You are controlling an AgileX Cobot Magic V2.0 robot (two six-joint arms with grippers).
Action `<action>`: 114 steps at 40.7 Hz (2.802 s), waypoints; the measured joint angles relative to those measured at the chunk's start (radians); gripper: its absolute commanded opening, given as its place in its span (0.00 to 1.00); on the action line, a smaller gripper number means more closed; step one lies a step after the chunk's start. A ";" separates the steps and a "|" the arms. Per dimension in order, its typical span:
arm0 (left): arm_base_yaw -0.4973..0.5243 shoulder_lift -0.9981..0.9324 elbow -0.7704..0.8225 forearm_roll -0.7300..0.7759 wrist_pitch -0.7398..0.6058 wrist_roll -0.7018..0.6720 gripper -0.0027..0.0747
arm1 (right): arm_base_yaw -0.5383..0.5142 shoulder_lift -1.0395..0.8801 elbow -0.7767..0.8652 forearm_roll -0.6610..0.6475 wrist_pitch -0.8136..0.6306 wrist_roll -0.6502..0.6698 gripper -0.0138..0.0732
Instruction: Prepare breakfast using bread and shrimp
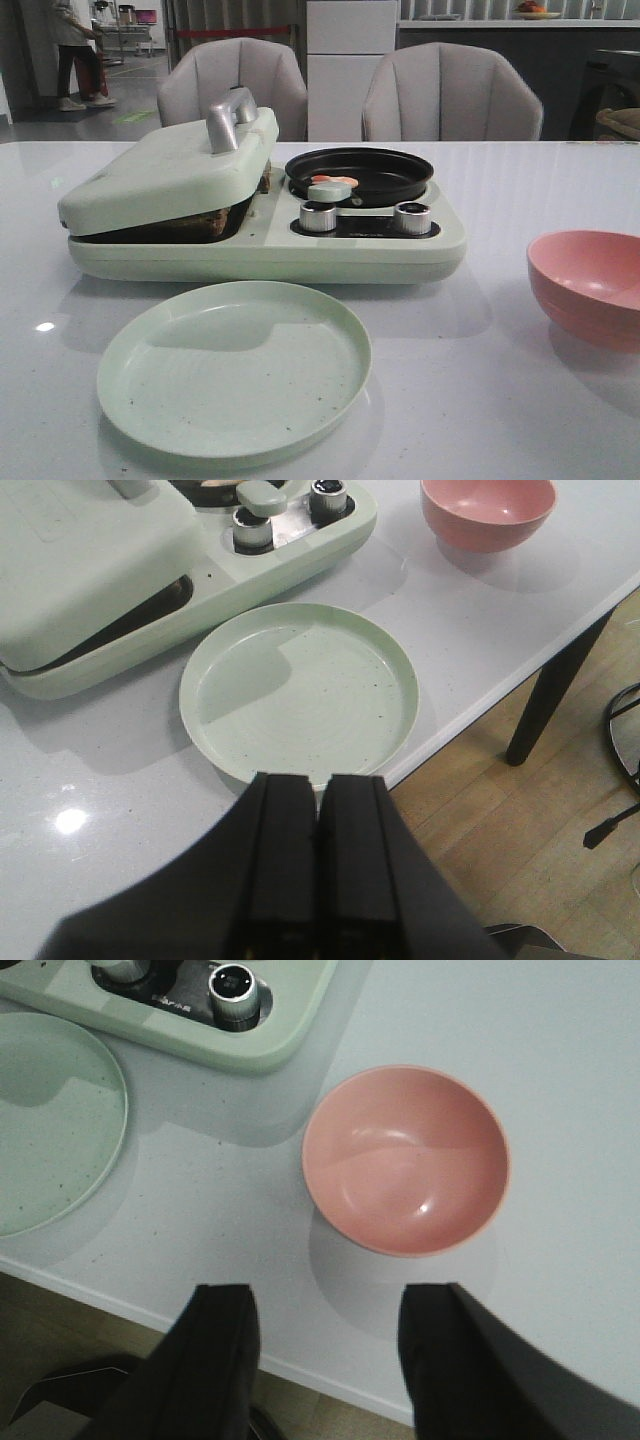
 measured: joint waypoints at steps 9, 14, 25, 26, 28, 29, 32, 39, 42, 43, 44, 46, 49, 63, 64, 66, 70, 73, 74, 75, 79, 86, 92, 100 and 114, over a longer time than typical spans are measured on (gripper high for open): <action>0.000 0.000 0.000 0.000 0.000 0.000 0.16 | 0.000 -0.228 0.097 -0.001 0.038 0.012 0.67; 0.000 0.000 0.000 0.000 0.000 0.000 0.16 | 0.000 -0.310 0.151 -0.001 0.045 0.039 0.67; 0.000 0.000 0.000 0.000 0.000 0.000 0.16 | 0.000 -0.369 0.219 0.001 0.045 0.046 0.67; 0.000 0.000 0.000 0.000 0.000 0.000 0.16 | 0.000 -0.371 0.219 0.001 0.044 0.046 0.67; 0.000 0.000 0.000 0.000 0.000 0.000 0.16 | 0.000 -0.371 0.219 0.001 0.044 0.046 0.67; 0.000 0.000 0.000 0.000 0.000 0.000 0.16 | 0.000 -0.371 0.219 0.001 0.044 0.046 0.67; 0.000 0.000 0.000 0.000 0.000 0.000 0.16 | 0.000 -0.373 0.219 0.001 0.042 0.048 0.67; 0.000 0.000 0.000 0.000 0.000 0.000 0.16 | 0.000 -0.375 0.219 0.001 0.039 0.048 0.67; 0.000 0.000 0.000 0.000 0.000 0.000 0.16 | 0.000 -0.375 0.219 0.001 0.039 0.048 0.66; 0.000 0.000 0.000 0.000 0.000 0.000 0.16 | 0.000 -0.375 0.219 0.001 0.039 0.048 0.65; 0.000 0.000 0.000 0.000 0.000 0.000 0.16 | 0.000 -0.375 0.219 0.001 0.039 0.048 0.62; 0.000 0.000 0.000 0.000 0.000 0.000 0.16 | 0.000 -0.375 0.219 0.001 0.039 0.048 0.55; 0.000 0.000 0.000 0.000 0.000 0.000 0.16 | 0.000 -0.375 0.219 0.001 0.039 0.048 0.42; 0.000 0.000 0.000 0.000 -0.004 0.000 0.16 | 0.000 -0.375 0.219 0.001 0.038 0.050 0.20; 0.000 0.000 0.000 0.000 -0.006 0.000 0.16 | 0.000 -0.375 0.219 0.001 0.036 0.050 0.20; 0.000 0.000 0.000 0.000 -0.006 0.000 0.16 | 0.000 -0.375 0.219 0.001 0.031 0.050 0.20; 0.000 0.000 0.000 0.003 -0.008 0.000 0.17 | 0.000 -0.375 0.219 0.001 0.024 0.050 0.20; 0.000 0.000 0.000 0.026 -0.008 -0.015 0.17 | 0.000 -0.375 0.219 0.003 0.022 0.050 0.20; 0.000 0.000 0.000 0.046 -0.008 -0.036 0.17 | 0.000 -0.375 0.219 0.003 0.022 0.050 0.20; 0.000 0.000 0.000 0.065 -0.008 -0.062 0.17 | 0.000 -0.375 0.219 0.003 0.022 0.050 0.20; 0.000 0.000 0.000 0.164 -0.008 -0.158 0.17 | 0.000 -0.375 0.219 0.003 0.020 0.050 0.20; 0.000 0.000 0.000 0.193 -0.008 -0.205 0.16 | 0.000 -0.375 0.219 0.003 0.020 0.050 0.20; 0.000 0.000 0.000 0.193 -0.008 -0.211 0.16 | 0.000 -0.375 0.219 0.003 0.020 0.050 0.20; 0.000 0.000 0.000 0.193 -0.010 -0.213 0.16 | 0.000 -0.375 0.219 0.003 0.020 0.050 0.20; 0.108 -0.177 0.038 0.193 -0.010 -0.213 0.16 | 0.000 -0.375 0.219 0.003 0.020 0.050 0.20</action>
